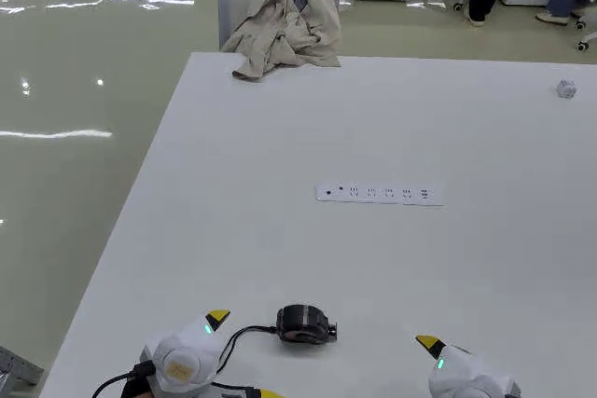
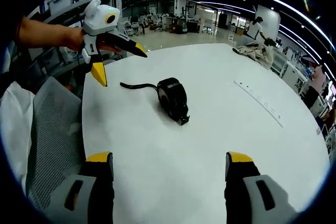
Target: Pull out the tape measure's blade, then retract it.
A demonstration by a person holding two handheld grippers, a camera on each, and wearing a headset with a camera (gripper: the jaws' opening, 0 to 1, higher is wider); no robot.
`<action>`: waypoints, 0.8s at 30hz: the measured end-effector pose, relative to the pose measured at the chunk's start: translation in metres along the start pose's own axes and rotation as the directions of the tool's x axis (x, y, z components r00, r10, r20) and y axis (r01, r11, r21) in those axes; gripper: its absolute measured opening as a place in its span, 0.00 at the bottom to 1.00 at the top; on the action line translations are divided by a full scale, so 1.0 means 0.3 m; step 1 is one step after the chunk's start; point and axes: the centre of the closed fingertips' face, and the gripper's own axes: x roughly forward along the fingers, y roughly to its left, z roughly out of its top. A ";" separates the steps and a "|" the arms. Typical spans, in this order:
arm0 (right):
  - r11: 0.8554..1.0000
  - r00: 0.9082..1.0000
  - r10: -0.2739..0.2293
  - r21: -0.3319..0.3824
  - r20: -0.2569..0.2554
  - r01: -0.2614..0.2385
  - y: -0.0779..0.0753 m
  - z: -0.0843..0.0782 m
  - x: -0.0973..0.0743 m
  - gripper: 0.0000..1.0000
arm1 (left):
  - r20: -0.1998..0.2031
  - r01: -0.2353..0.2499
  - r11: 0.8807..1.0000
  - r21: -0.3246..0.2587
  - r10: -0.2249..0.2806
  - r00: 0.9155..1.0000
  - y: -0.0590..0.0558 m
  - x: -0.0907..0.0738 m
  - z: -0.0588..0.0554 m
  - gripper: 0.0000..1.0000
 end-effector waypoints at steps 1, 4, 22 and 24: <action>1.000 1.000 0.008 -0.010 -0.006 -0.008 0.001 0.003 0.007 0.90 | -0.006 0.009 1.000 0.014 -0.009 1.000 0.000 0.007 0.001 0.96; 0.999 1.000 0.028 -0.029 -0.012 -0.029 -0.004 0.006 0.028 0.87 | -0.018 0.022 0.998 0.051 -0.021 1.000 0.001 0.019 0.007 0.94; 0.987 0.995 0.086 -0.134 -0.054 -0.092 -0.066 0.036 0.134 0.84 | -0.077 0.106 0.980 0.169 -0.094 0.993 0.018 0.119 0.024 0.89; 0.983 0.993 0.099 -0.149 -0.057 -0.106 -0.065 0.039 0.148 0.83 | -0.083 0.120 0.975 0.185 -0.106 0.991 0.015 0.130 0.026 0.88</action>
